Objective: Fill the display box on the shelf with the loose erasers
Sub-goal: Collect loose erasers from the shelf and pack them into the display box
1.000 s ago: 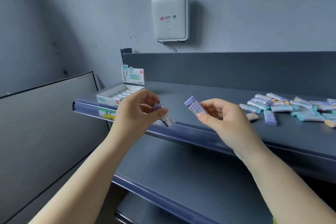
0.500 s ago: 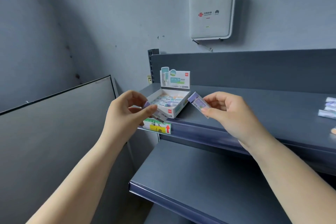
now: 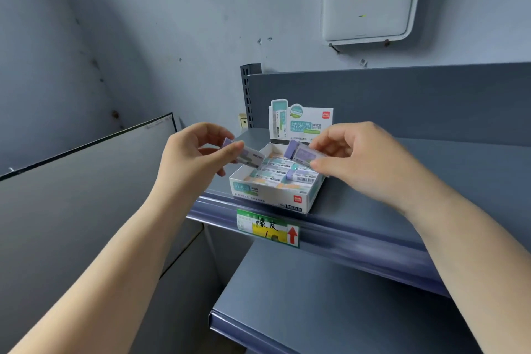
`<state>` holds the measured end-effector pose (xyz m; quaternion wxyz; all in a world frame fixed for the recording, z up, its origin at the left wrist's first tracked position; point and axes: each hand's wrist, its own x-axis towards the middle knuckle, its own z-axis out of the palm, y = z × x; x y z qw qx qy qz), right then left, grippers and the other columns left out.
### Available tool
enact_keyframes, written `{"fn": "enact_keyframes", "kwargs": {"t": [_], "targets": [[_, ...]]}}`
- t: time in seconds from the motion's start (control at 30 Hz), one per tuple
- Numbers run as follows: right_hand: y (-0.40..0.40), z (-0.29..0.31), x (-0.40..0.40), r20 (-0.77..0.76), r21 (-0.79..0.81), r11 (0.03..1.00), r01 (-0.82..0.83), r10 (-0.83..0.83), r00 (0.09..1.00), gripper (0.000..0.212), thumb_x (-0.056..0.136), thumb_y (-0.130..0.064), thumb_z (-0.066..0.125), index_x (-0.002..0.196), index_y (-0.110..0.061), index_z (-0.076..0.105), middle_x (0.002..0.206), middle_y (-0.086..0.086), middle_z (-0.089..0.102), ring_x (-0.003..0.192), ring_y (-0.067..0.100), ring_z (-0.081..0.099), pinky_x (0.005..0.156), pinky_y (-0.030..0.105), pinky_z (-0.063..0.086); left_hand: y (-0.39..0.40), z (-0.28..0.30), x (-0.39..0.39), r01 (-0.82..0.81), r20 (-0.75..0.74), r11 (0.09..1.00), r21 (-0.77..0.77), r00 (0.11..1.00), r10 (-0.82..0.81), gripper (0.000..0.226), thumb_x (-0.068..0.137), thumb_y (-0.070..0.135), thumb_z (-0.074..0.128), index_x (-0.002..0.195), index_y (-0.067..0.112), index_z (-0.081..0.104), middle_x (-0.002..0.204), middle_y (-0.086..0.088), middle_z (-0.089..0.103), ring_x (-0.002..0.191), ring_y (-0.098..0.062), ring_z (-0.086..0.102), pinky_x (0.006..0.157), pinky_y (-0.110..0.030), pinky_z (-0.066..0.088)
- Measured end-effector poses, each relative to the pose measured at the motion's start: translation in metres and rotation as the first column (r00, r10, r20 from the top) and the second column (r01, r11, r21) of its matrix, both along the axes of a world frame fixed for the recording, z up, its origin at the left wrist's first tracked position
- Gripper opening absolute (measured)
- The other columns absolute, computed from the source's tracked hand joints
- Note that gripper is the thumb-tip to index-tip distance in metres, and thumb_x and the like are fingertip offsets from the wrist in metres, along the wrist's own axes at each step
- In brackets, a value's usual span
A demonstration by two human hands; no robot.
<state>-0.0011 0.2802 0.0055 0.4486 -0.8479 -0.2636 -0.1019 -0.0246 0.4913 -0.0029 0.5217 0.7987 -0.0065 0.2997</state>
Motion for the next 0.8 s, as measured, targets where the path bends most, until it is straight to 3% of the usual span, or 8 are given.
{"fn": "enact_keyframes", "kwargs": {"t": [0.13,0.23,0.37,0.53,0.7,0.8], "targets": [[0.010,0.004,0.011,0.033,-0.187,0.982,-0.007,0.014,0.999,0.009,0.080,-0.018,0.066,0.079,-0.028,0.066,0.072,-0.013,0.064,0.063,-0.002,0.054,0.063,0.014,0.045,0.006,0.002,0.029,0.017,0.006,1.000,-0.014,1.000,-0.017,0.008,0.079,0.013,0.071,0.078,0.011,0.063,0.066,0.001,0.067,0.041,-0.003,0.054,0.046,-0.017,0.047],[0.015,0.001,0.017,0.016,-0.270,0.963,-0.030,0.036,0.999,0.009,0.081,-0.021,0.065,0.081,-0.030,0.064,0.073,-0.015,0.062,0.062,-0.005,0.053,0.059,0.006,0.042,0.005,0.001,0.045,0.066,0.003,0.998,-0.017,0.998,-0.066,0.010,0.079,0.012,0.070,0.082,0.022,0.066,0.067,0.005,0.066,0.046,-0.003,0.058,0.048,-0.017,0.049],[0.018,-0.006,0.025,-0.032,-0.301,0.953,-0.027,0.019,0.999,0.011,0.080,-0.022,0.066,0.090,-0.028,0.066,0.082,-0.012,0.064,0.068,-0.001,0.054,0.063,0.011,0.043,0.001,0.002,0.061,0.142,-0.038,0.988,0.058,0.989,-0.140,0.009,0.081,0.013,0.069,0.075,0.020,0.068,0.071,-0.002,0.069,0.043,-0.001,0.056,0.048,-0.016,0.047],[0.019,-0.009,0.030,-0.069,-0.267,0.963,-0.031,0.013,0.998,0.007,0.075,-0.023,0.071,0.079,-0.028,0.068,0.078,-0.010,0.069,0.070,0.005,0.059,0.064,0.017,0.047,0.003,-0.001,0.080,0.279,-0.076,0.954,0.108,0.959,-0.272,0.004,0.076,0.016,0.072,0.073,0.017,0.069,0.061,0.012,0.071,0.049,0.002,0.061,0.047,-0.009,0.043],[0.023,-0.003,0.031,-0.100,-0.302,0.953,-0.014,-0.018,0.995,0.003,0.068,-0.028,0.071,0.069,-0.030,0.070,0.066,-0.020,0.067,0.066,-0.002,0.059,0.061,0.010,0.044,0.013,-0.007,0.102,0.410,-0.159,0.905,0.113,0.907,-0.391,0.015,0.062,0.028,0.075,0.075,0.020,0.073,0.076,0.005,0.075,0.075,-0.017,0.072,0.074,-0.029,0.059],[0.027,0.000,0.031,-0.130,-0.320,0.947,-0.013,-0.030,0.991,0.006,0.061,-0.035,0.068,0.065,-0.031,0.070,0.060,-0.023,0.064,0.063,-0.003,0.058,0.062,0.010,0.044,0.014,-0.010,0.112,0.477,-0.205,0.866,0.150,0.872,-0.445,0.020,0.058,0.032,0.072,0.072,0.018,0.072,0.077,0.011,0.074,0.071,-0.015,0.072,0.070,-0.030,0.059]]}}
